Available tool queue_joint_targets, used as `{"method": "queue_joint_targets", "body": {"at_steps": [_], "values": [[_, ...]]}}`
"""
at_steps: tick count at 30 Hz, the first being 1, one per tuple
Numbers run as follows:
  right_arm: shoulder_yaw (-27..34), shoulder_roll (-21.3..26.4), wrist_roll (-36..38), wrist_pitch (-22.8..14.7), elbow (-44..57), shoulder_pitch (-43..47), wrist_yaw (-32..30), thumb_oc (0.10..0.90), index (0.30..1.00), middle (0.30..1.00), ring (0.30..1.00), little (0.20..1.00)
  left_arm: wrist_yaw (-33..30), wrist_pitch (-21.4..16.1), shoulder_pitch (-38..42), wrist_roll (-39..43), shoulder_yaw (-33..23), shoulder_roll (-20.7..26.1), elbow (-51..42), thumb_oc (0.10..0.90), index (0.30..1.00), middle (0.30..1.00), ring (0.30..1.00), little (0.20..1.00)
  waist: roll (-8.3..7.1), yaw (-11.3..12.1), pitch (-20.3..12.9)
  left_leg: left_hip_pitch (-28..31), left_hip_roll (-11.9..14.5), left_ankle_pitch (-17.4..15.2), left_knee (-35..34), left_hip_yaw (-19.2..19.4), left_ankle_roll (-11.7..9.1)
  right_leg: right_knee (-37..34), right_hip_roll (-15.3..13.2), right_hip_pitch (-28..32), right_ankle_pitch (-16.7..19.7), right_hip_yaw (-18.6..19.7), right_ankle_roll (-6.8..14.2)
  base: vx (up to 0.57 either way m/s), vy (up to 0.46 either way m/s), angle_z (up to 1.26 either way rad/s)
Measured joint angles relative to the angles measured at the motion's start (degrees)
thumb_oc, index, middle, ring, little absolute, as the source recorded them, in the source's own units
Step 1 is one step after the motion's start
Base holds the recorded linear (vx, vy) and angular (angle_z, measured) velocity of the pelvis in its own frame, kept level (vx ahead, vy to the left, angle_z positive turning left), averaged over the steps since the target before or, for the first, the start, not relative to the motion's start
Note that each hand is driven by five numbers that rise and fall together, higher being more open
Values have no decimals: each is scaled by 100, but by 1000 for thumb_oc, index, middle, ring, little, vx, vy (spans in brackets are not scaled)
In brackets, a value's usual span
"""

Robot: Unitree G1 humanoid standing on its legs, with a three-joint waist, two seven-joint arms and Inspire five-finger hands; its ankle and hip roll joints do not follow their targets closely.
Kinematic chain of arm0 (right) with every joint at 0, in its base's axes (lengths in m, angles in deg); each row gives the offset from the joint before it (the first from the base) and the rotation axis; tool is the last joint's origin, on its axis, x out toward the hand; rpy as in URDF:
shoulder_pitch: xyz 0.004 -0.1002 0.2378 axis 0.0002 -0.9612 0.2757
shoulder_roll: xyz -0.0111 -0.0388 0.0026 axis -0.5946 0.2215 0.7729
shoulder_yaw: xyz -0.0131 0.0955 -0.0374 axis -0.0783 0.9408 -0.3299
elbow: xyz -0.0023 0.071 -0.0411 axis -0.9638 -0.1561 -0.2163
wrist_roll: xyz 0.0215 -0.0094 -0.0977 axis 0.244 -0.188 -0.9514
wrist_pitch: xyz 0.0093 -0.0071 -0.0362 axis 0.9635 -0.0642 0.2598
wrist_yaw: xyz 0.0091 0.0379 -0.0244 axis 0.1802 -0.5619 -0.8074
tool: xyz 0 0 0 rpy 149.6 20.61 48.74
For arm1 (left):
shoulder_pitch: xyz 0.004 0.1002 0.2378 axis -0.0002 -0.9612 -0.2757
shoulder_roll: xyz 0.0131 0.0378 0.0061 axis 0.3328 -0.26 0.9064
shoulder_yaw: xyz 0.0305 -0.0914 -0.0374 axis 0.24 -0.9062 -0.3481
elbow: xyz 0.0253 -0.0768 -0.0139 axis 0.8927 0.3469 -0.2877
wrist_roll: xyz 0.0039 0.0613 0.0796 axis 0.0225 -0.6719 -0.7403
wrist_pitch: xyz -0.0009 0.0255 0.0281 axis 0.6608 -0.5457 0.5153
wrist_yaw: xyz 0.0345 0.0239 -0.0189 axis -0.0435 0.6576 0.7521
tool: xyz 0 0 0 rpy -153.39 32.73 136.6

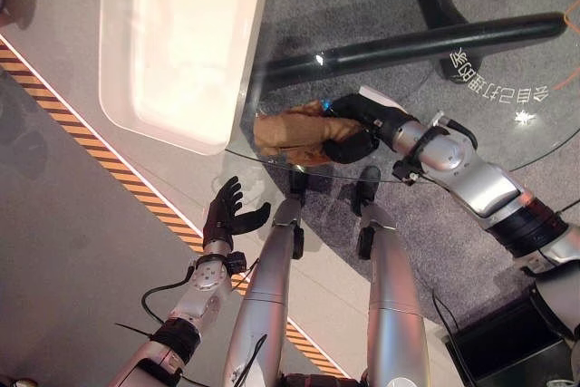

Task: Wipe the table with a cloth and put it in the basket.

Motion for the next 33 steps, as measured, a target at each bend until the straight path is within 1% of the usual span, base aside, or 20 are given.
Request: {"method": "queue_joint_targets", "body": {"at_steps": [2,5,6,8,9,10,12,16,19,20,22,23,25,27,30,33], "values": [[337,-51,286,-287,-10,-391,-84,100,300,300,300,200,192,3,-126,210,-162,18,-271,800,900,900,900,900,-9,-14,14,2,6,24,-17,15,25,8,-4,-12,12,10,9,-40,-16,-1],[611,-123,434,-582,-8,-803,-196,100,300,300,300,200,427,60,-235,395,-234,59,-407,800,900,900,900,900,-27,-66,18,108,12,42,-73,35,33,-9,-1,58,26,29,10,-33,-37,-2],[711,-110,513,-740,28,-896,-222,100,300,300,300,200,552,97,-296,453,-236,93,-533,800,900,900,900,900,-28,-133,18,108,-1,70,-124,45,34,-36,0,47,37,30,7,-82,-43,0],[820,-125,555,-837,62,-952,-235,100,300,300,300,200,648,155,-326,531,-236,145,-648,800,900,900,900,900,-31,-166,23,103,2,87,-185,47,13,-66,1,26,38,34,7,-26,-34,-2],[1005,-126,584,-989,172,-1156,-300,100,300,300,300,200,882,237,-350,658,-121,231,-766,800,900,900,900,900,-30,-173,23,116,9,90,-188,58,16,-100,23,41,68,46,-6,-28,-37,-5],[1129,-115,642,-1045,288,-1308,-330,100,300,300,300,200,984,269,-387,761,-78,247,-875,800,900,900,900,900,-30,-198,23,139,19,102,-195,62,35,-107,25,58,68,52,-6,-33,-39,-6],[1364,-120,771,-1271,476,-1619,-343,100,300,300,300,200,1307,302,-509,1031,-58,246,-1110,800,900,900,900,900,-31,-225,24,198,14,105,-233,81,41,-135,31,104,71,74,-3,-29,-37,-4],[1565,-124,981,-1659,647,-1956,-346,100,300,300,300,200,1925,419,-609,1534,-43,249,-1340,800,900,900,900,900,-33,-315,26,387,32,96,-295,155,56,-224,67,268,116,147,12,-20,-36,-11],[1807,-180,1356,-2001,898,-2270,-344,100,300,300,300,200,2622,487,-634,2217,-38,249,-1540,800,900,900,900,900,-35,-341,27,517,42,88,-368,233,67,-313,103,354,159,221,28,-12,-26,-14],[1834,-213,1439,-2057,938,-2305,-342,100,300,300,300,200,2740,489,-663,2343,-46,250,-1599,800,900,900,900,900,-35,-355,27,534,43,88,-371,238,68,-318,105,367,165,226,29,-12,-23,-7],[1927,-359,1676,-2255,1115,-2402,-325,100,300,300,300,200,3181,537,-742,2817,-63,245,-1836,800,900,900,900,900,-35,-470,27,566,44,85,-377,240,71,-323,108,398,165,232,30,-6,-16,-1],[1940,-418,1755,-2360,1199,-2419,-300,100,300,300,300,200,3440,627,-743,3111,-62,224,-1931,800,900,900,900,900,-35,-503,27,582,47,83,-376,250,74,-325,113,412,168,245,32,0,0,0],[1956,-524,1848,-2512,1301,-2418,-190,100,300,300,300,200,3799,684,-739,3521,-39,206,-2094,800,900,900,900,900,-36,-536,27,603,60,80,-376,274,78,-347,133,427,179,281,32,-14,-26,-8],[1957,-561,1859,-2568,1466,-2408,-89,100,300,300,300,200,4062,680,-723,3983,33,181,-2290,800,900,900,900,900,-44,-538,32,599,103,77,-379,338,80,-420,179,428,224,341,29,-16,-28,-15],[1921,-584,1852,-2624,1506,-2414,44,100,300,300,300,200,4309,650,-707,4479,42,153,-2534,800,900,900,900,900,-45,-562,33,600,121,75,-380,356,83,-446,197,429,246,354,27,-11,-15,-6],[1908,-583,1848,-2623,1506,-2441,47,100,300,300,300,200,4435,587,-692,4823,-7,139,-2722,800,900,900,900,900,-46,-573,33,590,141,75,-399,364,83,-501,216,429,281,355,22,-7,-10,-2]]}}
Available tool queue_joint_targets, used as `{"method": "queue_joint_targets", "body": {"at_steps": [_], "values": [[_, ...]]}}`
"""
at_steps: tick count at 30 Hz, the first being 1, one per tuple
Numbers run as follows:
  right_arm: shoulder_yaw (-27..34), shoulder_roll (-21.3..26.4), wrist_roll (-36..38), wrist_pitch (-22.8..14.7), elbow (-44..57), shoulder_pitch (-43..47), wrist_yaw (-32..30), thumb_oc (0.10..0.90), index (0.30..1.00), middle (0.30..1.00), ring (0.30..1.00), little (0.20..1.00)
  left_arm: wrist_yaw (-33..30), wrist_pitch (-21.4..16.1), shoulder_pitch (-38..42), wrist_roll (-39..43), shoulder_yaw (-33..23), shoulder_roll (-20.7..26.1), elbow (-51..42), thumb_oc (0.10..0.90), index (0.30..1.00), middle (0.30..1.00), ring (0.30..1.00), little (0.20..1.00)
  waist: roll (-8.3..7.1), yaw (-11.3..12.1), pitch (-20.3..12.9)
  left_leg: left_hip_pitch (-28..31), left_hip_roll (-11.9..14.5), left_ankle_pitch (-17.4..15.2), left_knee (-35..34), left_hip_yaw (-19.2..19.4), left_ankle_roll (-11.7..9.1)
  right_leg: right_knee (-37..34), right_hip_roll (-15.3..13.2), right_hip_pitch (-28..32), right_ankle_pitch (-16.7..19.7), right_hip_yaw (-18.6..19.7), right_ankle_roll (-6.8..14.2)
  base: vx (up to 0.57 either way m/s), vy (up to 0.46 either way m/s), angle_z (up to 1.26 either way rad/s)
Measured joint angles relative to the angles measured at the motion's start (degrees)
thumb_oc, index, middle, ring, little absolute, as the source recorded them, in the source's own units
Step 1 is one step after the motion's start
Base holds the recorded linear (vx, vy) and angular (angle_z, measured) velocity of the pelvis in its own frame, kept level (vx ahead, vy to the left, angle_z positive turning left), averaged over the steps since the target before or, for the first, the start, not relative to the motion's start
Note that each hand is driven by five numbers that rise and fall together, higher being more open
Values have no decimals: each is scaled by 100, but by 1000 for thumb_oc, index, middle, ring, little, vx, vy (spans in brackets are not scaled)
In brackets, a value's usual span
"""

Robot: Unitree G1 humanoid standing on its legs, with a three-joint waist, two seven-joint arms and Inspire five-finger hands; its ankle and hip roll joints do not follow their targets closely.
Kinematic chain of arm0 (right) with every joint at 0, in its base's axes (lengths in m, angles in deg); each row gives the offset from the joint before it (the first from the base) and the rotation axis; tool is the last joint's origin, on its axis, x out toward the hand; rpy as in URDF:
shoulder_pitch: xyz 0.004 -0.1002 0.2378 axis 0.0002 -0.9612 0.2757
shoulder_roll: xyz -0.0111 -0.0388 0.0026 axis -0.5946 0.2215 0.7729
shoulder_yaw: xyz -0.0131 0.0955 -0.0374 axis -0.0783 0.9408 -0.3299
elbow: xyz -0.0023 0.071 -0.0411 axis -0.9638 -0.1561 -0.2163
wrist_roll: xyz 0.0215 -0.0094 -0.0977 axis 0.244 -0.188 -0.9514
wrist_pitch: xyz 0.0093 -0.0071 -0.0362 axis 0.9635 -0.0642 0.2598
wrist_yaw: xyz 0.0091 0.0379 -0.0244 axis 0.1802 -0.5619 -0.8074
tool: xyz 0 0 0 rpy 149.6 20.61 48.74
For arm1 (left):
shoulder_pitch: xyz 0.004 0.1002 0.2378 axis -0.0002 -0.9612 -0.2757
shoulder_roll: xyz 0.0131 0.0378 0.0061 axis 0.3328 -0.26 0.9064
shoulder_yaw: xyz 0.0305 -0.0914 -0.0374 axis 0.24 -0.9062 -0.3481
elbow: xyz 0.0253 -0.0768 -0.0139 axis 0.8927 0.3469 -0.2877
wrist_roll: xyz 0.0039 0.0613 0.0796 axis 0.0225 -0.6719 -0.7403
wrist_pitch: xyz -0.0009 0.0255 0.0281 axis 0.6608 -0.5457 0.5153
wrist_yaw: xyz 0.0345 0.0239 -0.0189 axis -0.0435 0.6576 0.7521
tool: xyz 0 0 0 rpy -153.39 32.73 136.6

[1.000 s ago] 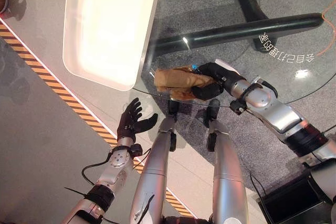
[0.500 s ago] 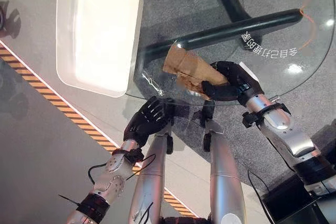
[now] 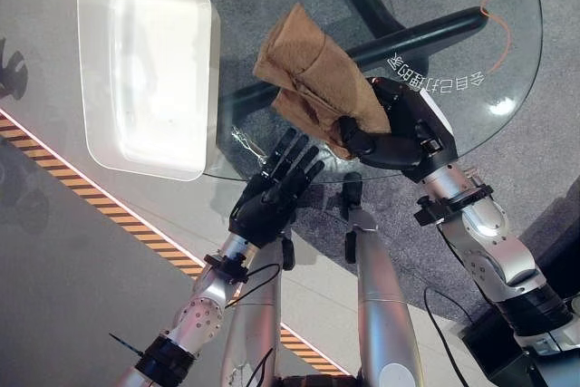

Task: Wipe the table with a cloth and put it in the basket.

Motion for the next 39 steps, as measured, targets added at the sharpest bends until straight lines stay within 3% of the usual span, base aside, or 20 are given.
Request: {"method": "queue_joint_targets", "body": {"at_steps": [9,18,22,32,39], "values": [[-197,3,-51,100,0,-90,282,100,300,300,300,200,0,-192,216,915,-200,-146,-254,800,900,900,900,900,-19,-10,10,7,0,3,-69,-12,-3,-25,-3,0,2,-16,0,-2,-11,0],[-339,74,-137,255,-40,-126,284,100,300,300,300,200,-23,-329,250,935,-387,-85,-374,800,900,900,900,900,-31,31,14,1,2,8,-87,-107,-8,-107,-18,63,5,-111,4,-2,-13,3],[-396,71,-136,304,-40,-34,315,100,300,300,300,200,-270,-377,365,896,-349,-27,-446,800,900,900,900,900,-34,66,14,2,-5,10,-81,-141,-11,-113,-22,83,4,-147,4,0,-4,2],[-997,63,-137,868,-44,484,397,100,300,300,300,200,-971,-378,547,153,-233,88,-449,800,900,900,900,900,-35,101,14,-49,-28,12,-110,-151,-14,-118,-29,30,4,-155,4,0,8,0],[-1286,-81,-127,918,-51,611,-174,100,300,300,300,200,-1299,-428,658,-173,-232,150,-404,800,900,900,900,900,-35,123,14,-73,-40,13,-107,-146,-13,-122,-34,6,3,-147,5,1,45,0]]}}
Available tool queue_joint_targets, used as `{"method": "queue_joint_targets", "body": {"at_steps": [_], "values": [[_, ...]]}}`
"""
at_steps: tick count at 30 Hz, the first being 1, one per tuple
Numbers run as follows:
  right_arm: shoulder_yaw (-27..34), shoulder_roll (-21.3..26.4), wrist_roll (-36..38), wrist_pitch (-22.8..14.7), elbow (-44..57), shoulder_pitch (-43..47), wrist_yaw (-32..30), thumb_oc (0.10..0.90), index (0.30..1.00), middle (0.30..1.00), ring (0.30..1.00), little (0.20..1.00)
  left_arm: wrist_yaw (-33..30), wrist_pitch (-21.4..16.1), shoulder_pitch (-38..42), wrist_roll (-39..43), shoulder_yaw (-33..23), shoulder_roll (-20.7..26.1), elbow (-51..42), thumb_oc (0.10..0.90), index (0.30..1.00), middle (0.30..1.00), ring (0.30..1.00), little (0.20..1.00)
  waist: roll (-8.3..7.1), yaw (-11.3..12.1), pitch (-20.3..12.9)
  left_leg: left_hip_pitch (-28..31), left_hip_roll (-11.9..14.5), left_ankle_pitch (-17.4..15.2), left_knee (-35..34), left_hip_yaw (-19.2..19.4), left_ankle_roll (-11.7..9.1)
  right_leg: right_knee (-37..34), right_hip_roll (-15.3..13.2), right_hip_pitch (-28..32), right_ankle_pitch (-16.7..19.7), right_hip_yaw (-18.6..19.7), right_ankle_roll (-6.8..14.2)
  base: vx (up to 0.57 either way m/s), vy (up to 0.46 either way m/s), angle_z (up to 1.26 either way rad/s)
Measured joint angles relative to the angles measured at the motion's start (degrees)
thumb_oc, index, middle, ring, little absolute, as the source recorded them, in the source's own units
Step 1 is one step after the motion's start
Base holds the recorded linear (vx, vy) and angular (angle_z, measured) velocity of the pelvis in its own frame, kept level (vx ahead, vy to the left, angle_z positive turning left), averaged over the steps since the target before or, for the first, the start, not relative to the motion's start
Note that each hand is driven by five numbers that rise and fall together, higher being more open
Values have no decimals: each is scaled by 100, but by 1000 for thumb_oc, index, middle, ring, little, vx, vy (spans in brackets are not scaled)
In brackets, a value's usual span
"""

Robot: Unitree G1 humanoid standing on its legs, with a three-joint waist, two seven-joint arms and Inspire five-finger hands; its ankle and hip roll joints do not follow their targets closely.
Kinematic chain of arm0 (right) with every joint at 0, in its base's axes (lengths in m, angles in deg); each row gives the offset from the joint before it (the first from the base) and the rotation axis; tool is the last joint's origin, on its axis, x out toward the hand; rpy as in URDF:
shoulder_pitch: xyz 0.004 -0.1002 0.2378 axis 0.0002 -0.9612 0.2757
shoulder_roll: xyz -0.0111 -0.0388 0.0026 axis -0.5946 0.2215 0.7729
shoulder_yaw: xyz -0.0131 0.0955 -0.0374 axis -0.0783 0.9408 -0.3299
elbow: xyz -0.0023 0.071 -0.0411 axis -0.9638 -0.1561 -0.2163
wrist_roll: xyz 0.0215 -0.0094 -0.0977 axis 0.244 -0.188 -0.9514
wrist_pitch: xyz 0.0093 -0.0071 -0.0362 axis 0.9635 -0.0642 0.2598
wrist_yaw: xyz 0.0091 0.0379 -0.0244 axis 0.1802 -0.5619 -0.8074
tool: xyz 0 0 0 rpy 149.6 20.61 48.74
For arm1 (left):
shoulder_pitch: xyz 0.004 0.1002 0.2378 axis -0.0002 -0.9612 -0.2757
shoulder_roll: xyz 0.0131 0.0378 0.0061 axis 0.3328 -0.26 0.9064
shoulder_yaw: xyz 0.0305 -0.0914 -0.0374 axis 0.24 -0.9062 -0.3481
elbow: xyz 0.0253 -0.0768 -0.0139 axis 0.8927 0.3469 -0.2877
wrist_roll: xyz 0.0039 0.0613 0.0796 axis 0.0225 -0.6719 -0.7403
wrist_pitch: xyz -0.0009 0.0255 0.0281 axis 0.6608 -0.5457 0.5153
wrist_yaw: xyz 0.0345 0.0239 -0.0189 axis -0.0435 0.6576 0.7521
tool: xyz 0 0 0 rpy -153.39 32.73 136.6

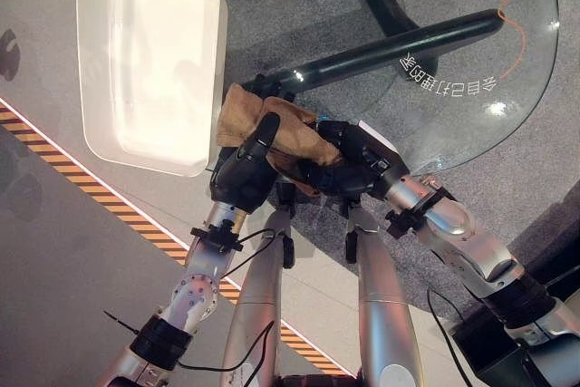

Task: Wipe the table with a cloth and put it in the basket.

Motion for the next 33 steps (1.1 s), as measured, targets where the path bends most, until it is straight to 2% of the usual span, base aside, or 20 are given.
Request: {"method": "queue_joint_targets", "body": {"at_steps": [5,10,11,12,20,33], "values": [[-76,-90,5,121,1,80,-152,100,300,300,300,200,-81,-5,26,-34,-45,-1,11,800,900,900,900,900,0,3,0,6,0,1,15,5,-1,11,0,3,0,5,0,4,37,0],[-96,-84,-9,462,5,159,-151,100,300,300,300,200,-104,-6,0,-34,-14,-13,149,800,900,900,900,900,1,65,0,12,9,10,11,2,-13,18,6,6,2,0,-2,0,0,0],[-102,-78,-9,480,5,157,-150,100,300,300,300,200,-105,-19,-1,-29,1,-17,164,416,571,571,571,516,1,86,0,12,9,13,6,1,-16,18,6,6,2,-2,-3,0,0,0],[-108,-78,-9,502,4,157,-149,100,300,300,300,200,-105,-40,-12,-26,9,-33,182,100,300,300,300,200,1,110,0,12,10,17,1,-4,-21,18,7,6,2,-7,-3,0,0,0],[-227,-79,-112,602,1,354,-64,100,300,300,300,200,-104,-379,-88,-14,52,-129,201,100,300,300,300,200,1,147,0,25,-20,81,-72,-45,-23,19,-27,8,1,-23,-3,-2,0,2],[-329,-63,-216,658,1,365,49,100,300,300,300,200,-103,-370,-100,-18,57,-136,333,100,300,300,300,200,0,128,0,72,-33,95,-78,-66,-21,25,-37,58,4,-30,-4,-1,0,0]]}}
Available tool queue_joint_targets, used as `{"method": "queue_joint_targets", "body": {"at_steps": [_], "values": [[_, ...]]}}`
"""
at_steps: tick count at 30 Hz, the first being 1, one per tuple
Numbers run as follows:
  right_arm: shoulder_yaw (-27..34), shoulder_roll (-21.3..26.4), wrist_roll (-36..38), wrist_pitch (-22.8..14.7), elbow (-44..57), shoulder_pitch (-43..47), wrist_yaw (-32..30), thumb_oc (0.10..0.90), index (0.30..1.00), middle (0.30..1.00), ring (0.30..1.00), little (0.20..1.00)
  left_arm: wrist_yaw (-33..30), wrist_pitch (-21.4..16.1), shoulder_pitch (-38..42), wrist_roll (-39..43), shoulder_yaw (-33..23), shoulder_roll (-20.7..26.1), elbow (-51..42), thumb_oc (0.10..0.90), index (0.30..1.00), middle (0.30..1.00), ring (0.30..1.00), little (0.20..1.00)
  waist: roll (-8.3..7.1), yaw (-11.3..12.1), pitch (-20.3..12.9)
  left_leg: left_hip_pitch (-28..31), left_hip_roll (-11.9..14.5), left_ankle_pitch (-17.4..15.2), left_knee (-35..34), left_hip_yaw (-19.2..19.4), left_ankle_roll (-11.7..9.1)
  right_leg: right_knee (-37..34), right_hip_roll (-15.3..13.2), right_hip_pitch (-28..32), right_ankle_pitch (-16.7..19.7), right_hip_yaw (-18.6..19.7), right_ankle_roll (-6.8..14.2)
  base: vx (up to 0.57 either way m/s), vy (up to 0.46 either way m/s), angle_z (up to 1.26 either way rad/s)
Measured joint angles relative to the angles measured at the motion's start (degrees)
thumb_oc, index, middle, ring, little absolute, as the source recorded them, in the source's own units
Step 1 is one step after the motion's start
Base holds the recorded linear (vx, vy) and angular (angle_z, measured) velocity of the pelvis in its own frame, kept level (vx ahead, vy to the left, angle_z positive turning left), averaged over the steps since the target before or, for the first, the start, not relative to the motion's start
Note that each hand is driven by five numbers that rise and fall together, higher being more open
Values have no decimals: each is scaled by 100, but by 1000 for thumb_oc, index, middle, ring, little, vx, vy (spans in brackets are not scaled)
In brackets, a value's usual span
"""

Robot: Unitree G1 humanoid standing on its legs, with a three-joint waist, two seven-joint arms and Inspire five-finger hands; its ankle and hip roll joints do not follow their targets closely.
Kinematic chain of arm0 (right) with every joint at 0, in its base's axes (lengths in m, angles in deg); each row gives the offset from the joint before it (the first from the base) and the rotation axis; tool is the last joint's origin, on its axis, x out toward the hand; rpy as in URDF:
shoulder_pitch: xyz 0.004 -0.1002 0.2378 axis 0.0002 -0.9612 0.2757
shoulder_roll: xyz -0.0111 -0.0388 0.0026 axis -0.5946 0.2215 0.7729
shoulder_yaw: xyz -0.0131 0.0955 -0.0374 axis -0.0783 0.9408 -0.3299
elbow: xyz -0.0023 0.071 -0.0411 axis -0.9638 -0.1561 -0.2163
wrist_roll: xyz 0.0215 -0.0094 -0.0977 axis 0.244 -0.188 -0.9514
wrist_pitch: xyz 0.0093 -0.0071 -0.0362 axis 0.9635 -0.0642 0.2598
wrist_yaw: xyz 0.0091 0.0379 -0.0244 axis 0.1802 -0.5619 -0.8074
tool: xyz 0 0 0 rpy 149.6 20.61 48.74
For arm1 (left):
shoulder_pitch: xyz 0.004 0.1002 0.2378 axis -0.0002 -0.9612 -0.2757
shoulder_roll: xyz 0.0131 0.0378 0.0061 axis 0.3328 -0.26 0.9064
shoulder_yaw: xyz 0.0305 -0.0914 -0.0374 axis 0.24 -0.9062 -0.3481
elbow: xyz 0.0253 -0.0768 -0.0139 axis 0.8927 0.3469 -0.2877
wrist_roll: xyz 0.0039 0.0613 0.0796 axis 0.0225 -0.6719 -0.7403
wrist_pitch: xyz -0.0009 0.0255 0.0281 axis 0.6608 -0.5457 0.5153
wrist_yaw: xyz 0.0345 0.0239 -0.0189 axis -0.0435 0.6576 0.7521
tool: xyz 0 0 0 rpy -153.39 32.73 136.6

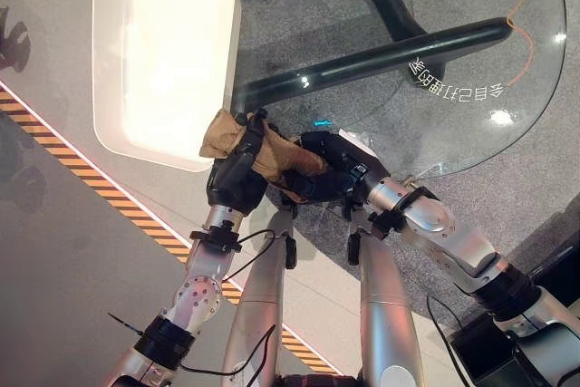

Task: Wipe the table with a cloth and put it in the basket.

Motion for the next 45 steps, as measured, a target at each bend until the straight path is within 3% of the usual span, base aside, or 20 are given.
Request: {"method": "queue_joint_targets", "body": {"at_steps": [6,7,8,16,20,38,41,45], "values": [[18,53,-2,-5,11,-11,1,100,300,300,300,200,1,1,4,0,4,-2,0,100,300,300,300,200,-2,-17,0,0,-1,0,4,-2,0,-1,0,6,0,-1,0,0,0,0],[22,56,-9,-7,12,-14,1,306,476,476,476,406,1,1,5,0,4,-9,0,100,300,300,300,200,-3,-23,0,2,-1,0,6,-4,1,-2,0,10,0,-3,0,0,0,0],[35,66,-37,-9,29,-26,1,800,900,900,900,900,1,1,5,0,4,-22,0,100,300,300,300,200,-12,-32,2,5,-1,0,6,-6,0,-3,0,14,0,-4,1,0,0,0],[320,225,-212,-62,363,-389,-13,800,900,900,900,900,89,1,11,0,-9,-38,-2,100,300,300,300,200,-186,-159,9,2,-1,0,4,-6,2,-21,2,22,3,-12,5,0,0,0],[786,260,-341,-199,459,-659,-90,800,900,900,900,900,146,-2,-18,1,-94,-47,-4,100,300,300,300,200,-197,-194,10,-1,8,-2,-6,-4,3,-53,12,25,10,-7,11,0,0,0],[1769,376,-567,-845,686,-1172,-268,800,900,900,900,900,303,-24,-179,-1,-437,-193,-7,100,300,300,300,200,-219,-317,15,-6,59,-35,-30,28,40,-227,56,88,56,-6,21,0,0,0],[1891,375,-561,-845,686,-1199,-269,800,900,900,900,900,303,-131,-317,-31,-484,-183,-7,100,300,300,300,200,-231,-321,15,-5,63,-38,-27,35,41,-230,56,91,58,-4,23,0,0,0],[1891,315,-546,-825,685,-1334,-251,800,900,900,900,900,276,-649,-456,-423,-604,-130,-34,100,300,300,300,200,-258,-317,13,9,60,-38,-26,47,40,-229,57,98,59,0,23,0,0,0]]}}
